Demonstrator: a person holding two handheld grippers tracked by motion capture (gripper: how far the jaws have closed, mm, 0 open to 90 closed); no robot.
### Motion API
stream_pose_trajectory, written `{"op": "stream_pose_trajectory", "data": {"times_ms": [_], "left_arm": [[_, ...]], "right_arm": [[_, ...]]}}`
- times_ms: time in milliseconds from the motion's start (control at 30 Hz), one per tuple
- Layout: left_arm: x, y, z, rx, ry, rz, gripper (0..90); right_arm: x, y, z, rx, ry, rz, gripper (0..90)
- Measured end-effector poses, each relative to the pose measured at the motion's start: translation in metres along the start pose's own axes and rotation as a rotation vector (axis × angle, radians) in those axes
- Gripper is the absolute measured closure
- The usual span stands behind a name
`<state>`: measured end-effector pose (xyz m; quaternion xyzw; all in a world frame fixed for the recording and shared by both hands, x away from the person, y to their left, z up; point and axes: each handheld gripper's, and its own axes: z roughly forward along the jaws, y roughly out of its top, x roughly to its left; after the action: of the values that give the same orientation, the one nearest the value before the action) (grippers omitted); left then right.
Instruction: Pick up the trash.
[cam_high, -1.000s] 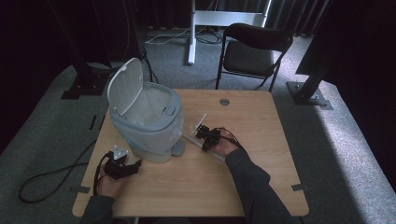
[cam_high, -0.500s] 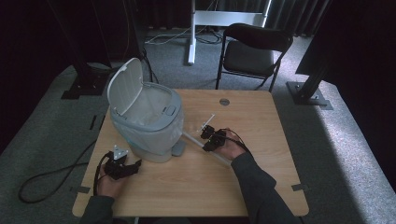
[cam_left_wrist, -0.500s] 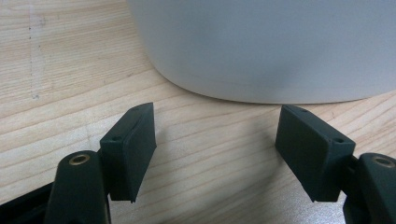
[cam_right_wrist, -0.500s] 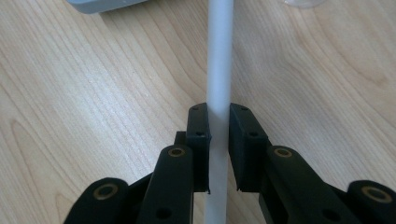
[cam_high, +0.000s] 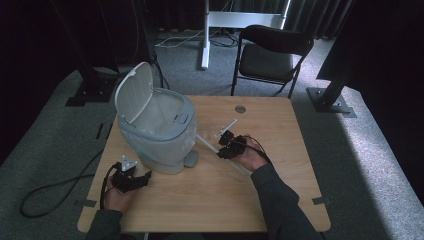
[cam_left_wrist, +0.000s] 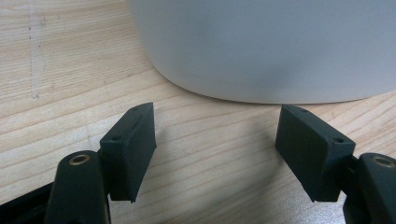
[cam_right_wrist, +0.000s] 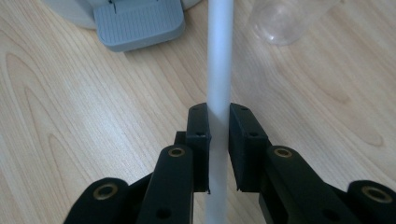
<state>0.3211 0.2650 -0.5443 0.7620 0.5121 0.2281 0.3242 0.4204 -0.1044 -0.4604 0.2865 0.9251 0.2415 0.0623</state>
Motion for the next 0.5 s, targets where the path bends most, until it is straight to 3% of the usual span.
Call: {"op": "stream_pose_trajectory", "data": {"times_ms": [500], "left_arm": [[0.000,0.000,0.000,0.000,0.000,0.000,28.9]], "right_arm": [[-0.003,0.001,-0.023,-0.098,-0.027,0.015,79.0]]}}
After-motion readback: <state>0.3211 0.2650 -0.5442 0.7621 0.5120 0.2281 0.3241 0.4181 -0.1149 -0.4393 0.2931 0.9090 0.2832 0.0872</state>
